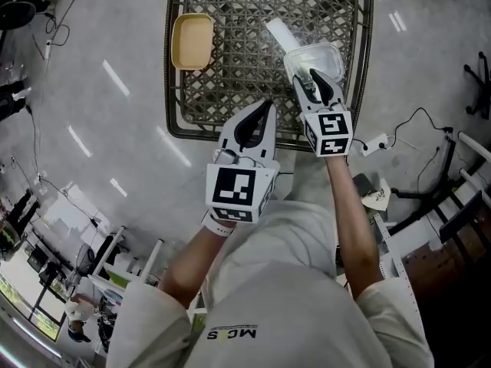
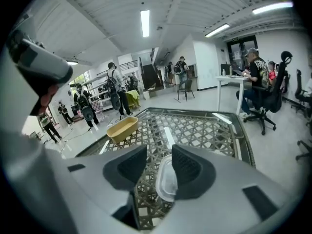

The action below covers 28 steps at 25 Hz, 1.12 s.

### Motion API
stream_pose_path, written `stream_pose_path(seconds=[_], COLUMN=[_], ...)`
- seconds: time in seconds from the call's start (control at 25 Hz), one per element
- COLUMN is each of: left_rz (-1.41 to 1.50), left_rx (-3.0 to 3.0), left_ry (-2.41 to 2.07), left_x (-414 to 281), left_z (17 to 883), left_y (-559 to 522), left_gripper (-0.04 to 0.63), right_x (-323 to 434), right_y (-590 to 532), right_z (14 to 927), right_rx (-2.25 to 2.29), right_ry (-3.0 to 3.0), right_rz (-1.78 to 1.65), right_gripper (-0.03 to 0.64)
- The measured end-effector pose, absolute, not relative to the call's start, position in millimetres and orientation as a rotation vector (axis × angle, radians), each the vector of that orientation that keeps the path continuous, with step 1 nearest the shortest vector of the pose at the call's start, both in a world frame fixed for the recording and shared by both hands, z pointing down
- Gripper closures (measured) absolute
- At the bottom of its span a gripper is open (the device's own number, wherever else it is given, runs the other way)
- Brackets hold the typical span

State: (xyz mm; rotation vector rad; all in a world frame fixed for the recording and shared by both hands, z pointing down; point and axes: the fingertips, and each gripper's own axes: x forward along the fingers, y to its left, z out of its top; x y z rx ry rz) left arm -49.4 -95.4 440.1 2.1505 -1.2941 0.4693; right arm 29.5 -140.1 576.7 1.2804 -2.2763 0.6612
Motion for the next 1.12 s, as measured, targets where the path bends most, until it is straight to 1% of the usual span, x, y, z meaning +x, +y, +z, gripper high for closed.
stream_pose_path(seconds=[0.28,0.56,1.12], left_rz=[0.502,0.538,0.563], left_rx=[2.126,2.117,2.08], left_ry=[-1.289,-1.262,-1.26], left_x=[-56.5,-52.2,-49.8], left_z=[458.6,475.5,492.4], left_y=[-93.2,-85.0,-69.3], left_gripper=[0.569,0.569,0.569], right_x=[24.5,20.4,17.8], right_y=[-142.4,-144.5,-149.6], right_z=[633.4,671.9,682.0], right_rx=[1.233,1.189,1.191], right_ry=[-2.184,-2.094,-2.029], right_rz=[0.696,0.688,0.548], right_gripper=[0.433,0.404,0.394])
